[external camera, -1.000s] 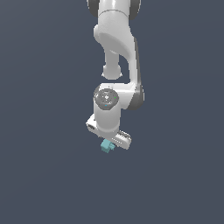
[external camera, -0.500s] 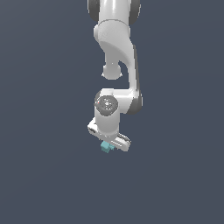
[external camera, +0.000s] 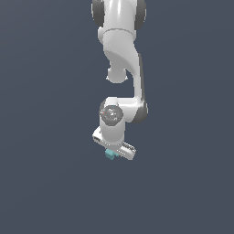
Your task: Pick up the object and move it to a goal position.
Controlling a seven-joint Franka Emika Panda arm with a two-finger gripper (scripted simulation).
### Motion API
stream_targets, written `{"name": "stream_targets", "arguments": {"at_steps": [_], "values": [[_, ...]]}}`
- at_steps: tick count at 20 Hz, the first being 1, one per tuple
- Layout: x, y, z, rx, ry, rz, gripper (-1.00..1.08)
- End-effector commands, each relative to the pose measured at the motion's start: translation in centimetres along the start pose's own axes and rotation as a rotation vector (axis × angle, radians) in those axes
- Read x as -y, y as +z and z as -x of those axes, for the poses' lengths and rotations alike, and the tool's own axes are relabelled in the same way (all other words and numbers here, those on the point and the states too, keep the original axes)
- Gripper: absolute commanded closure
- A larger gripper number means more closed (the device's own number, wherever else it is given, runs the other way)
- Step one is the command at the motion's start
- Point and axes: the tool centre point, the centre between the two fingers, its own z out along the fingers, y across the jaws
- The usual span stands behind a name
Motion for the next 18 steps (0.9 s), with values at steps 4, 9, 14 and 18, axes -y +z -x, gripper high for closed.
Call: {"name": "stream_targets", "arguments": {"at_steps": [4, 9, 14, 18], "values": [[0.0, 0.0, 0.0, -0.001, 0.000, 0.000, 1.08], [0.0, 0.0, 0.0, -0.001, 0.000, 0.000, 1.08], [-0.4, -0.3, 0.1, -0.001, 0.000, 0.000, 1.08], [-1.4, -1.0, 0.3, -0.001, 0.000, 0.000, 1.08]]}}
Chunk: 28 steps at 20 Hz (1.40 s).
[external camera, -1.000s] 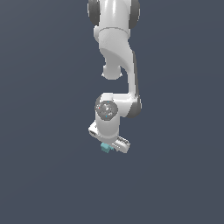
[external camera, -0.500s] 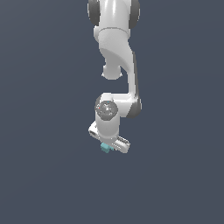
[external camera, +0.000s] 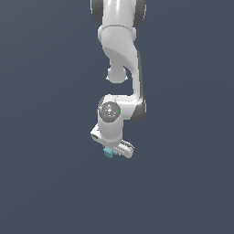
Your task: Pick up the object and move it to a goal position.
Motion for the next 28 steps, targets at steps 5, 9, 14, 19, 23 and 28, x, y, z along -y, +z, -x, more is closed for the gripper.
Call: {"name": "stream_targets", "arguments": {"at_steps": [5, 9, 14, 19, 23, 28], "values": [[-2.5, -1.8, 0.6, 0.000, 0.000, -0.001, 1.08], [-5.1, -3.7, 1.3, 0.000, 0.000, -0.001, 1.08], [-9.4, -6.8, 2.5, 0.000, 0.001, -0.001, 1.08], [-13.7, -9.9, 3.5, 0.000, 0.001, -0.002, 1.08], [-16.6, -12.1, 4.2, 0.000, 0.001, -0.003, 1.08], [-19.3, -14.1, 4.7, 0.000, 0.001, -0.002, 1.08]]}}
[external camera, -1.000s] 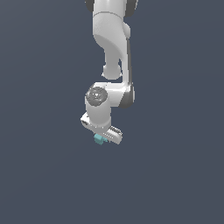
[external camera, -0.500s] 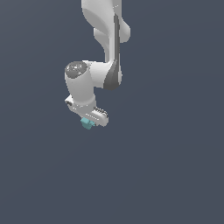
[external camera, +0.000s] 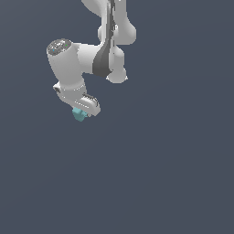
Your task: Pick up the object and move it to a goal position.
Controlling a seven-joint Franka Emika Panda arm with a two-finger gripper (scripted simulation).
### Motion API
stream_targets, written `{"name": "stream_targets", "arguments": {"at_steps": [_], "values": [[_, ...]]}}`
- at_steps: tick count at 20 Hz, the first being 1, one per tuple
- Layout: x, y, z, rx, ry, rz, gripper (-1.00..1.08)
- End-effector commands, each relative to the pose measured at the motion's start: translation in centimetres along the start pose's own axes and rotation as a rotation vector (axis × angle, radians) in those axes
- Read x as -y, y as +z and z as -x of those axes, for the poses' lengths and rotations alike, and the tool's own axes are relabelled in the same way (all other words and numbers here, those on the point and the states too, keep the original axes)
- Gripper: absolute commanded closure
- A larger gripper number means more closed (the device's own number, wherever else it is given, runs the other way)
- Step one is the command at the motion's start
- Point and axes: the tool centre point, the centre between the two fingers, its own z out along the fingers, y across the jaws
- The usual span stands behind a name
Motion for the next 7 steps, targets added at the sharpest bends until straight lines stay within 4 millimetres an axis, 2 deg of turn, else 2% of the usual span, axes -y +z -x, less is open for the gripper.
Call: {"name": "stream_targets", "arguments": {"at_steps": [1, 7], "values": [[-1.1, -0.9, 0.3, 0.000, -0.001, 0.000, 1.08], [-2.2, -1.7, 0.4, 0.000, -0.001, 0.001, 1.08]]}}
